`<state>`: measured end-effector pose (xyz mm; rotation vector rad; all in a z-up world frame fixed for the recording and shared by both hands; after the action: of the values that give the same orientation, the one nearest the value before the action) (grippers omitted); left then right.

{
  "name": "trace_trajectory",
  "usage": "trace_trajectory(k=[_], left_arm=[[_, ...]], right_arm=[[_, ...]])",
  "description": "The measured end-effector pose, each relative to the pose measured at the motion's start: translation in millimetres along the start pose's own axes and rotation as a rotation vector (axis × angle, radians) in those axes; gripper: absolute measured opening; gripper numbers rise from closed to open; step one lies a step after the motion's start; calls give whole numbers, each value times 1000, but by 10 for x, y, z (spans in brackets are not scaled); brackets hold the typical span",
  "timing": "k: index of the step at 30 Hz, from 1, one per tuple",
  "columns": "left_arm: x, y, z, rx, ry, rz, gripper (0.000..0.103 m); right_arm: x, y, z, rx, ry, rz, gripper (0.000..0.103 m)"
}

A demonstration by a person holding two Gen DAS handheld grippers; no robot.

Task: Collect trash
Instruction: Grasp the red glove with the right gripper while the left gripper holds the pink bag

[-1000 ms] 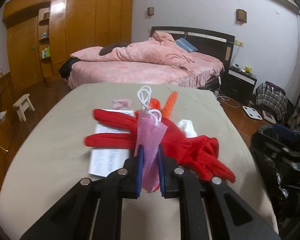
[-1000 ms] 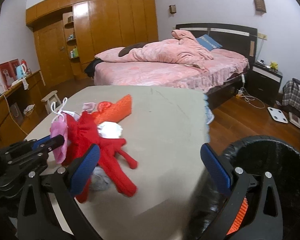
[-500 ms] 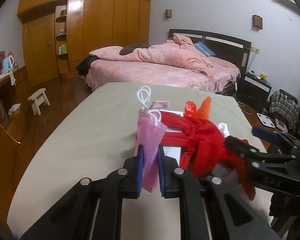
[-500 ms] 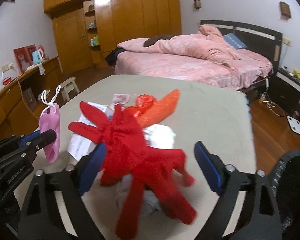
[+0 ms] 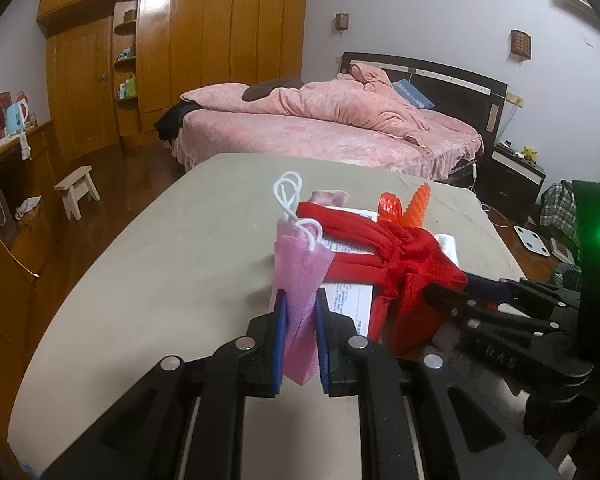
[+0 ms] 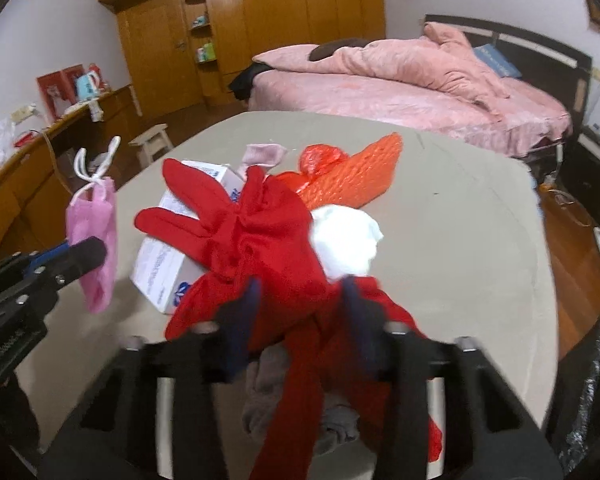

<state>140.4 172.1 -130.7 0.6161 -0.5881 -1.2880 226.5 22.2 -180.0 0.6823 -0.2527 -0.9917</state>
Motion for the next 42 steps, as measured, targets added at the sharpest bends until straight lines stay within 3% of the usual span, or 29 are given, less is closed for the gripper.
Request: trace_trajectory(k=[1, 2, 16, 19, 23, 29, 33, 37, 39, 42], left_arm=[[-3, -5, 1, 0, 0, 1, 13], [-5, 3, 4, 2, -1, 2, 13], [108, -27, 132, 20, -24, -23, 14], [106, -49, 115, 8, -28, -26, 14], [86, -83, 98, -3, -23, -33, 14], [21, -112, 82, -4, -7, -30, 14], [-36, -116, 88, 2, 4, -22, 14], [-93, -116, 97, 3, 10, -13, 13], [-93, -101, 101, 5, 11, -11, 13], [-100, -99, 104, 5, 10, -10, 13]], right_arm=[[5, 2, 14, 2, 9, 1, 15], [14, 6, 43, 6, 26, 5, 13], [30, 1, 605, 98, 75, -7, 13], [32, -35, 598, 74, 57, -1, 20], [56, -137, 600, 59, 18, -18, 47], [1, -70, 663, 105, 23, -2, 48], [-110, 4, 565, 92, 45, 36, 48], [-169, 39, 322, 47, 9, 59, 48], [-164, 38, 190, 15, 9, 57, 46], [-181, 20, 116, -12, 21, 78, 17]])
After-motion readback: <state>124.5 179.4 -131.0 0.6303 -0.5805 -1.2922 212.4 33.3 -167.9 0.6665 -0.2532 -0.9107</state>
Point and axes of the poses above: each gripper's, at about its wrist camera, not at the fingertips, and z roughly against the way its jaws point, x to its right, y to its top, the point moved 2 cm from there along -z, roughly the way its jaws point, and after that the axes turned 7 degrees about -x, right-handed, at the moved point
